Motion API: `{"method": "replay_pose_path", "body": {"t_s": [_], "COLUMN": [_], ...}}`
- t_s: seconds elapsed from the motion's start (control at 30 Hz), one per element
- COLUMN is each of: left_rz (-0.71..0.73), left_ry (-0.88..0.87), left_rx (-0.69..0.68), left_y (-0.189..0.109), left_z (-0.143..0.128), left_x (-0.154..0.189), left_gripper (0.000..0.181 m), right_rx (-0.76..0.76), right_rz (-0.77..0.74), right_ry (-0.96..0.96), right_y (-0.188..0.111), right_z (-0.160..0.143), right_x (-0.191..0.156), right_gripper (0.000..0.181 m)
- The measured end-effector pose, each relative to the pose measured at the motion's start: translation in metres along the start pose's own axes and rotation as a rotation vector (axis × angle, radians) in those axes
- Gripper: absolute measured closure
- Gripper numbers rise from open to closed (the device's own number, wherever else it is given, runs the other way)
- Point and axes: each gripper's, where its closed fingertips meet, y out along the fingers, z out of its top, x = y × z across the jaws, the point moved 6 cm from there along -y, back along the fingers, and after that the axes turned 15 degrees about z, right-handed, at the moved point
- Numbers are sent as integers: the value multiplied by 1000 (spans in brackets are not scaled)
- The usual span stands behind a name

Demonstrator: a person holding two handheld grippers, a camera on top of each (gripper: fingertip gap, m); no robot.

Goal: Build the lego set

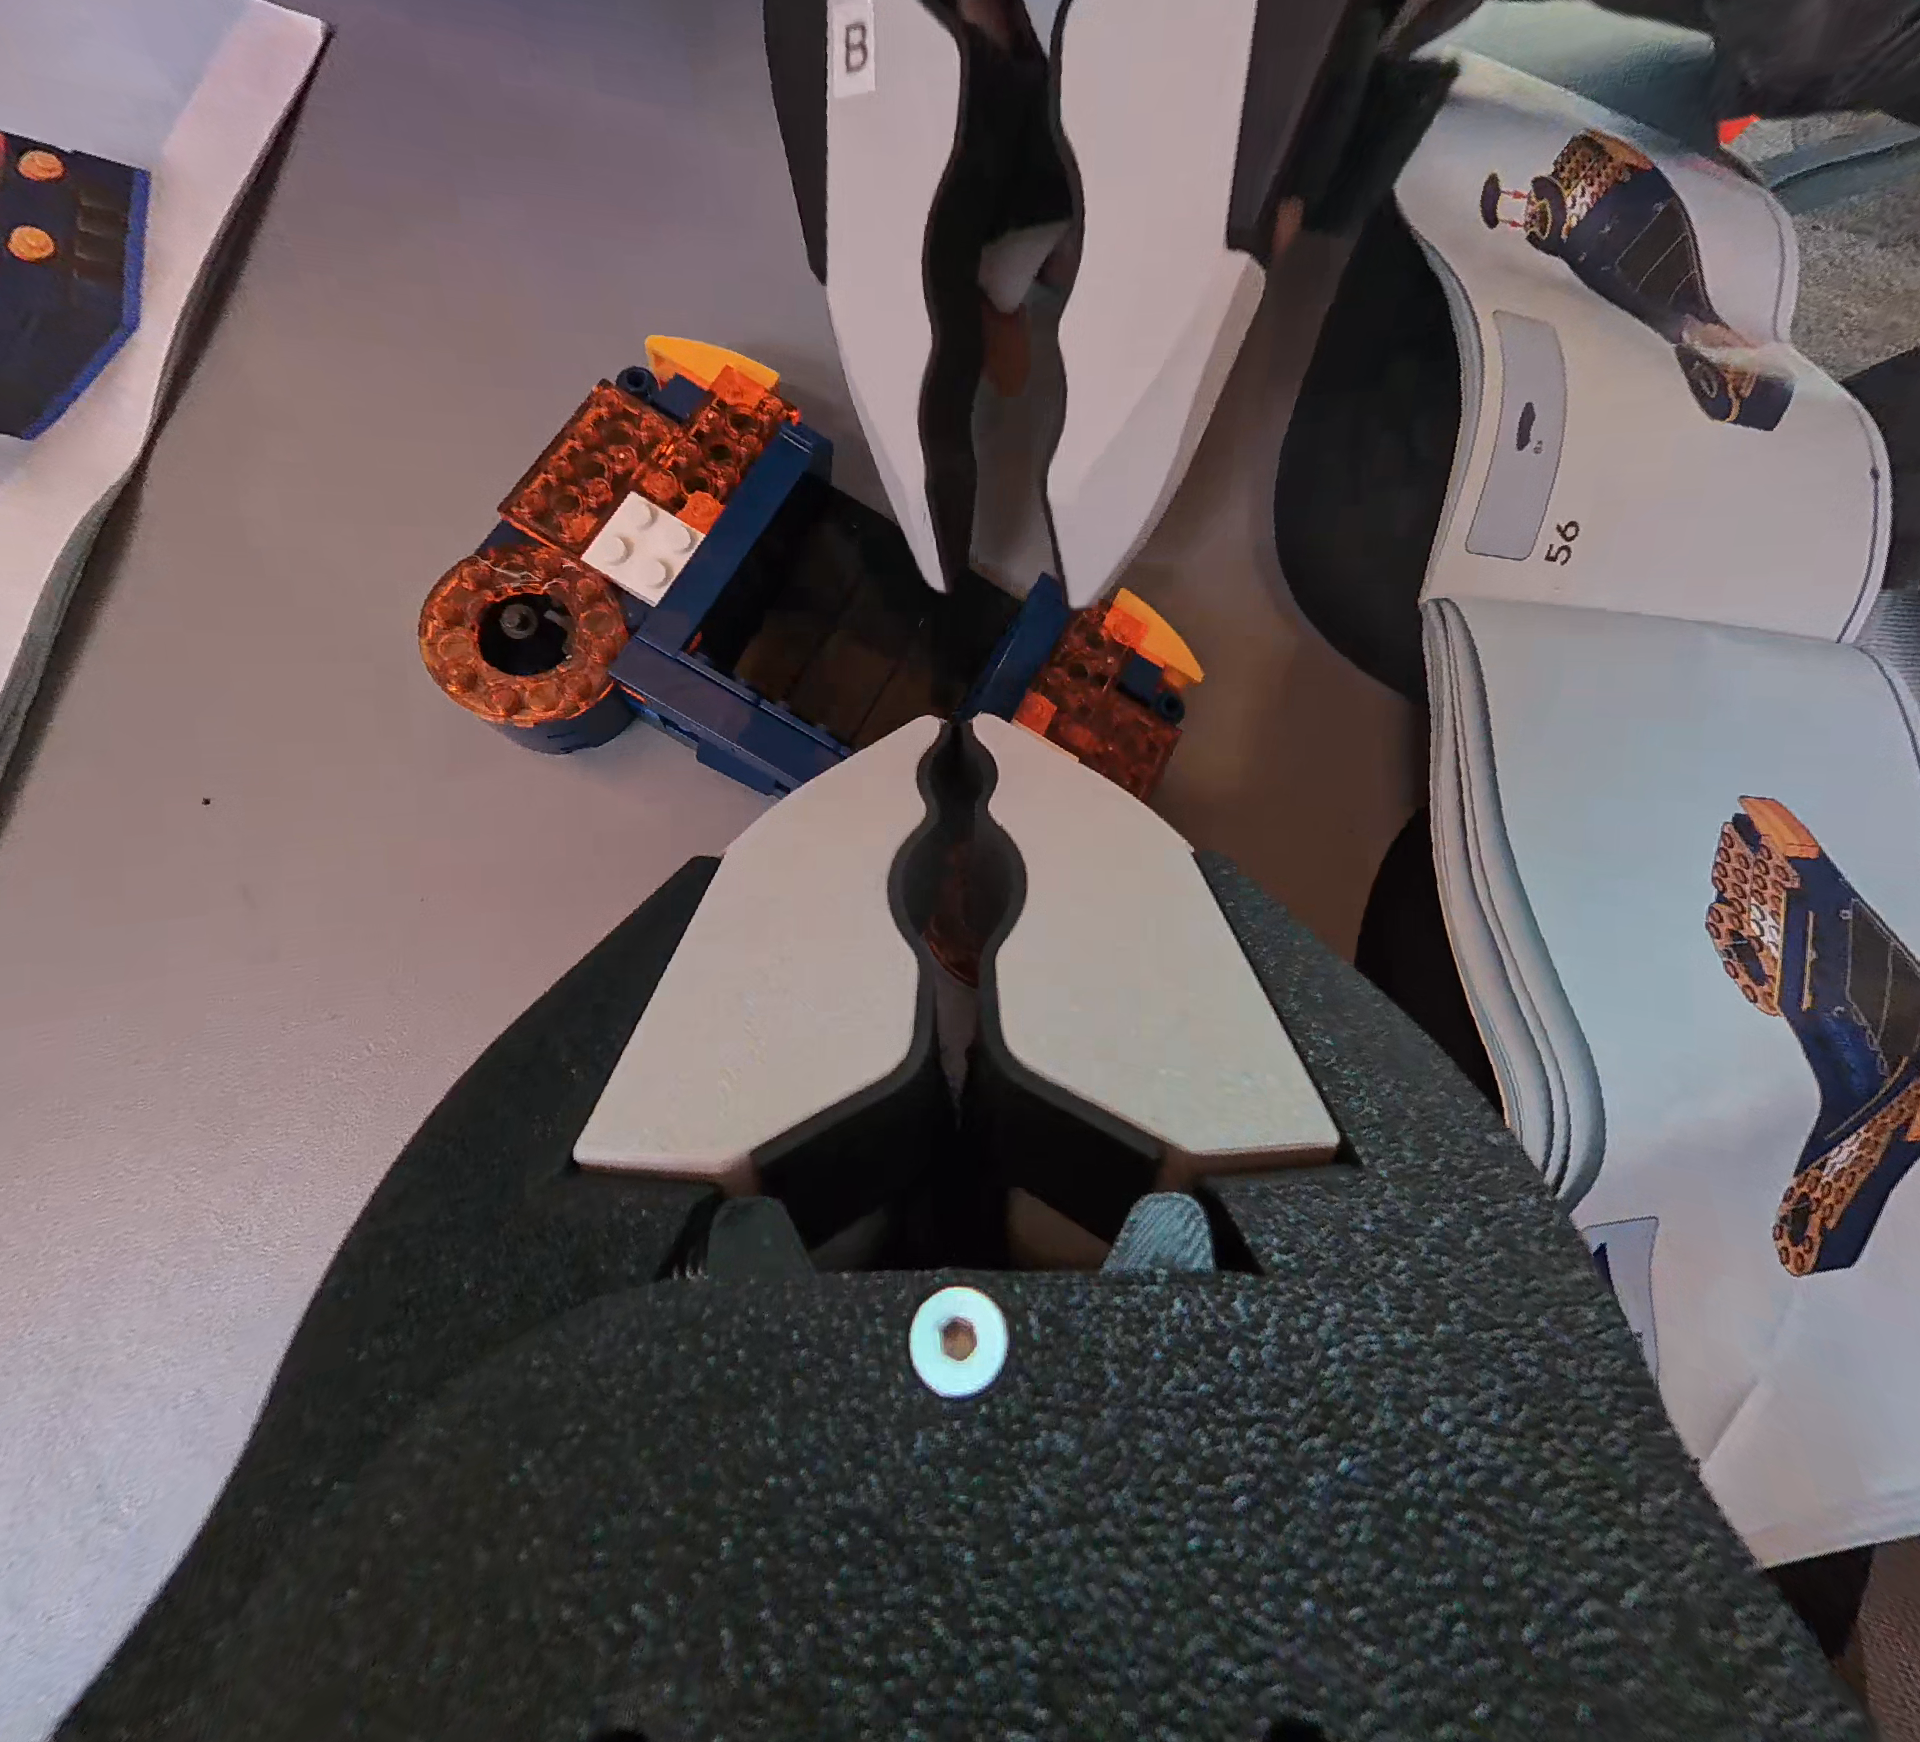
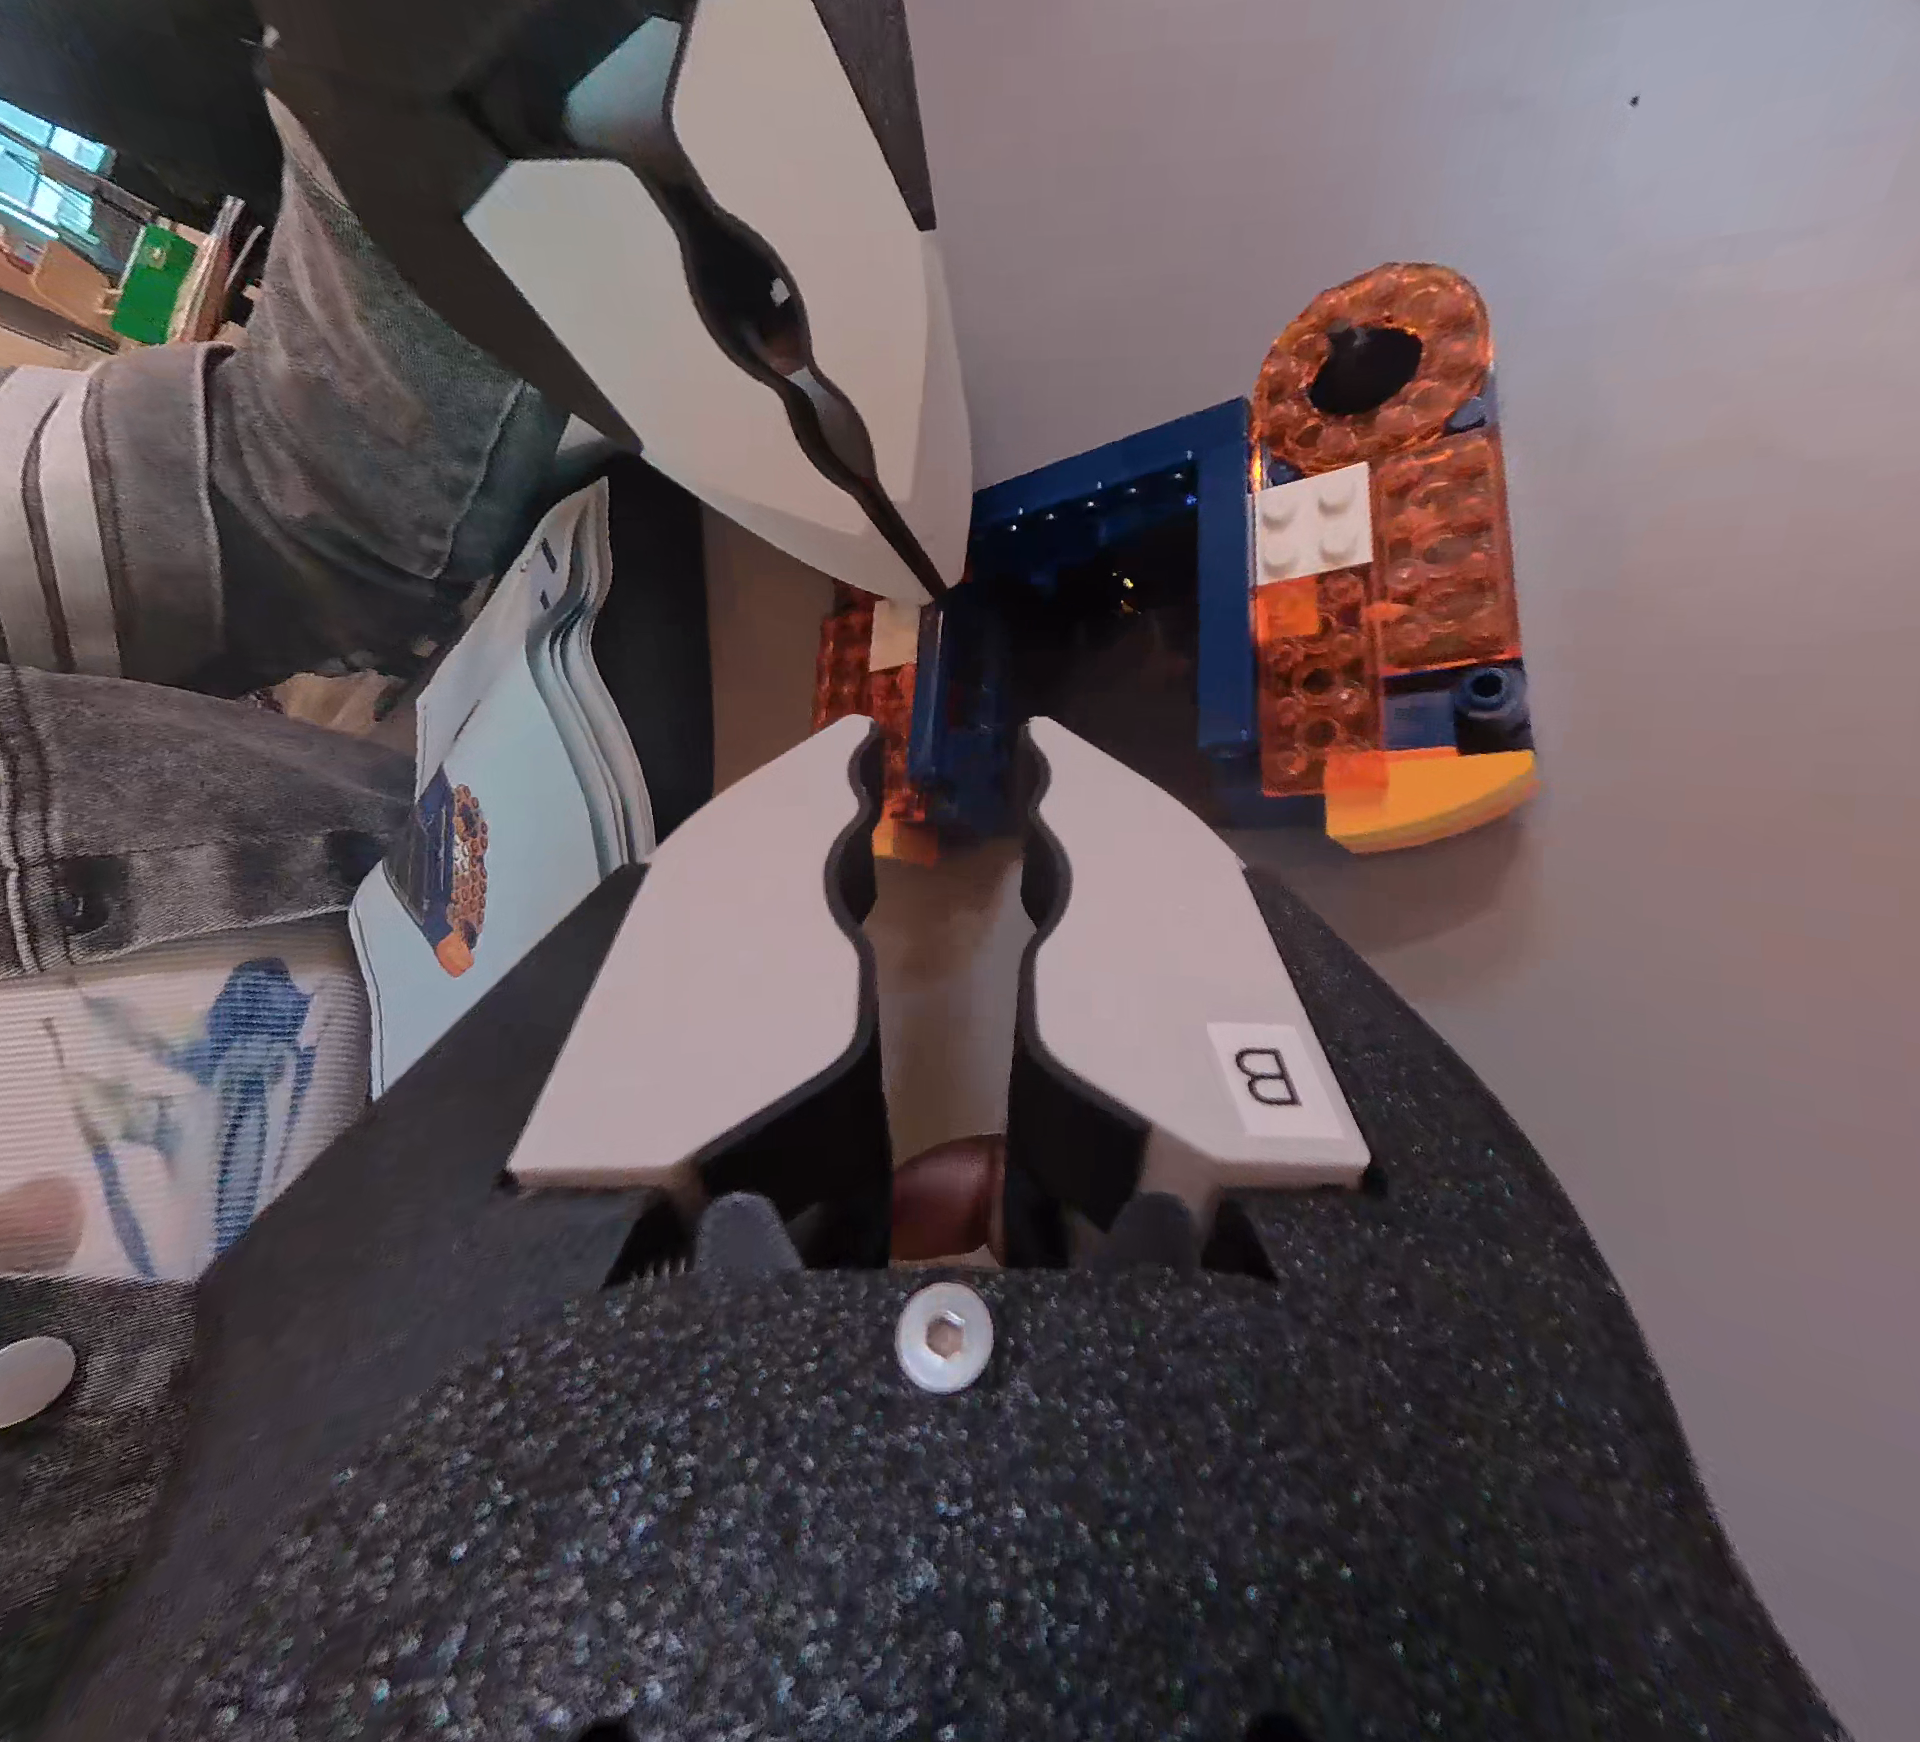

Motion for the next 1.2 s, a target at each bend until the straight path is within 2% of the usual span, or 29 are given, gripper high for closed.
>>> {"method": "replay_pose_path", "body": {"t_s": [0.13,0.53,0.57,0.6,0.63,0.67,0.7,0.8,0.87,0.9,0.97,1.03,1.2], "left_rz": [5,13,13,14,5,10,59,22,2,15,82,111,79], "left_ry": [1,-1,-2,-4,-6,6,38,62,26,16,4,-35,-158], "left_rx": [-10,-37,-35,-33,-28,-29,-54,-15,113,156,207,216,127], "left_y": [0,0,1,2,4,5,6,5,-11,-22,-42,-49,-25], "left_z": [1,3,3,3,4,5,2,2,14,18,18,9,-12], "left_x": [0,1,1,2,3,4,1,6,5,1,-10,-19,-23], "left_gripper": [181,181,181,181,181,181,181,181,181,181,181,180,176], "right_rx": [6,66,75,8,15,-5,-29,41,106,127,156,138,82], "right_rz": [49,137,121,27,44,43,18,-55,-94,-59,-13,-8,-85], "right_ry": [32,78,74,35,39,14,-48,-108,-140,-148,-173,-209,-239], "right_y": [5,4,3,2,3,8,10,6,-6,-8,-7,0,18], "right_z": [0,-4,-4,-9,-20,-16,-11,2,8,9,11,10,12], "right_x": [3,10,12,21,12,-10,7,2,6,2,-7,-11,-7], "right_gripper": [178,178,180,180,181,181,181,181,181,181,180,176,172]}}
